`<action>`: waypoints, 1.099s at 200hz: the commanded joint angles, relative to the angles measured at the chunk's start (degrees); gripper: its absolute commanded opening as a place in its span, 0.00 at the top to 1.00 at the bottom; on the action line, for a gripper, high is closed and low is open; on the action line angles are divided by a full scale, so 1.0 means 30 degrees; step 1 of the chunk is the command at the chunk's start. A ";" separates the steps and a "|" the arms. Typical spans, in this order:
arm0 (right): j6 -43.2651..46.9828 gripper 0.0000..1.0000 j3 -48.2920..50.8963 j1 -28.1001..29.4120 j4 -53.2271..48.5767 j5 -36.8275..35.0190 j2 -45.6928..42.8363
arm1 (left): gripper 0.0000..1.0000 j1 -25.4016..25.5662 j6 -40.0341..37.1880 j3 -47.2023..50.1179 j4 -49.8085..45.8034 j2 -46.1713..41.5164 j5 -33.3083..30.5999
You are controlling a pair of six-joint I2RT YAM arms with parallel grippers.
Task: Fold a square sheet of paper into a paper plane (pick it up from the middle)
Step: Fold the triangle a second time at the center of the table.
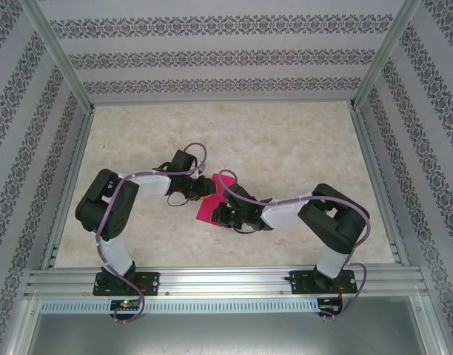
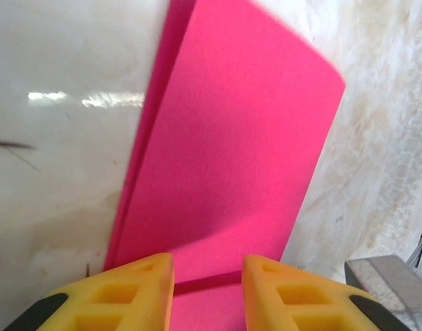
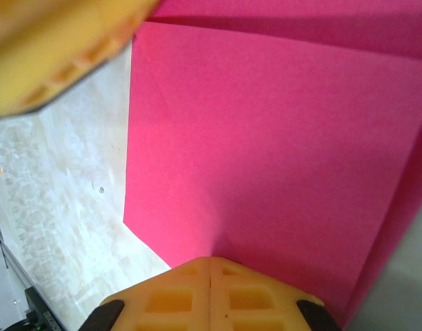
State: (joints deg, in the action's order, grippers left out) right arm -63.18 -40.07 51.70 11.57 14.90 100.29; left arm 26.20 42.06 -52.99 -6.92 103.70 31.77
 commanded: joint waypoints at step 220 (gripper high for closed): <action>0.0063 0.92 0.0803 -0.0242 -0.2159 0.0425 0.0470 | 0.72 0.0482 0.0554 0.1835 0.2879 -0.0049 0.0933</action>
State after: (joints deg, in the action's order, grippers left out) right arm -63.13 -39.59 51.22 11.44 16.47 99.79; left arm 27.18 43.00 -47.55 -2.11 101.01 35.31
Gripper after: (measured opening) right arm 0.078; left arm 0.283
